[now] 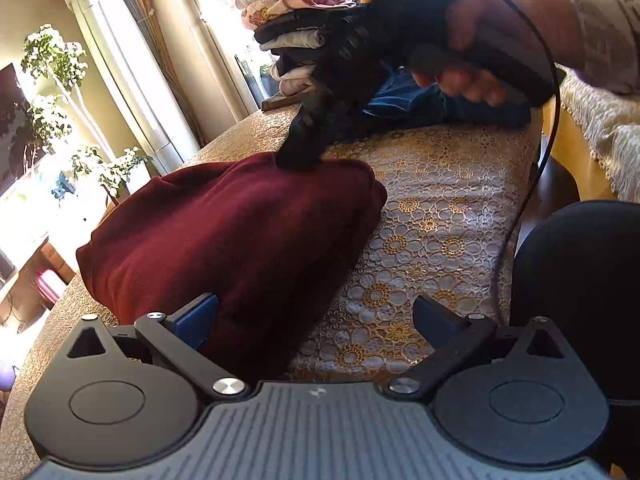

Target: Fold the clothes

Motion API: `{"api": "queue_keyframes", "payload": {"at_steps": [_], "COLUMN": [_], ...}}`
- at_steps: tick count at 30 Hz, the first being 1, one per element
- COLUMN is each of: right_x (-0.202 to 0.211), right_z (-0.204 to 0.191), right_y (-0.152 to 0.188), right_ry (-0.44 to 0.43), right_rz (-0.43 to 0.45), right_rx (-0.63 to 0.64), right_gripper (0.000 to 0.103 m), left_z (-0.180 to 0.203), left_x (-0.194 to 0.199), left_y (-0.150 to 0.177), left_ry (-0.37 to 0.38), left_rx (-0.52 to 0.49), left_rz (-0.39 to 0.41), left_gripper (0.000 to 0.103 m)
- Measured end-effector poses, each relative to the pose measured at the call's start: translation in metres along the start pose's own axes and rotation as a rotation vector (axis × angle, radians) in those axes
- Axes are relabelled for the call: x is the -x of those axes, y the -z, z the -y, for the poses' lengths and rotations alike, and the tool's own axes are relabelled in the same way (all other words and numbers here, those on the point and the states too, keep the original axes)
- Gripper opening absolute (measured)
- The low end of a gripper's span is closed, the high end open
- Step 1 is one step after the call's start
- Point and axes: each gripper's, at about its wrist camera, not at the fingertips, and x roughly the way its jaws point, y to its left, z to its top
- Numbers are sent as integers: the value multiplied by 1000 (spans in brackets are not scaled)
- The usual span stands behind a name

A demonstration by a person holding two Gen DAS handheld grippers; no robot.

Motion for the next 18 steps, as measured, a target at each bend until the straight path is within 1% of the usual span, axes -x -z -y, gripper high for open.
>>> {"api": "queue_keyframes", "payload": {"at_steps": [2, 4, 6, 9, 11, 13, 16, 18], "right_x": [5, 0, -16, -54, -85, -112, -144, -163], "right_z": [-2, -17, -29, -31, -19, -7, 14, 32], "right_y": [-8, -18, -34, -67, -88, -103, -114, -114], "right_ry": [46, 62, 60, 70, 92, 111, 152, 182], "right_rz": [51, 81, 82, 56, 11, -11, -20, -61], "right_rx": [-11, 76, 154, 242, 236, 225, 195, 164], "right_gripper": [103, 103, 103, 103, 103, 103, 103, 103], "left_z": [2, 4, 4, 2, 1, 2, 2, 1], "left_x": [-1, -2, -2, -2, -2, -2, -1, -1], "left_y": [1, 1, 1, -2, -2, -2, -1, 0], "left_ry": [-9, -17, -19, -15, -13, -13, -10, -6], "left_rx": [-6, -7, 1, 26, 32, 36, 42, 44], "left_rz": [1, 1, 0, -1, -1, 1, 7, 10], "left_gripper": [103, 103, 103, 103, 103, 103, 103, 103]}}
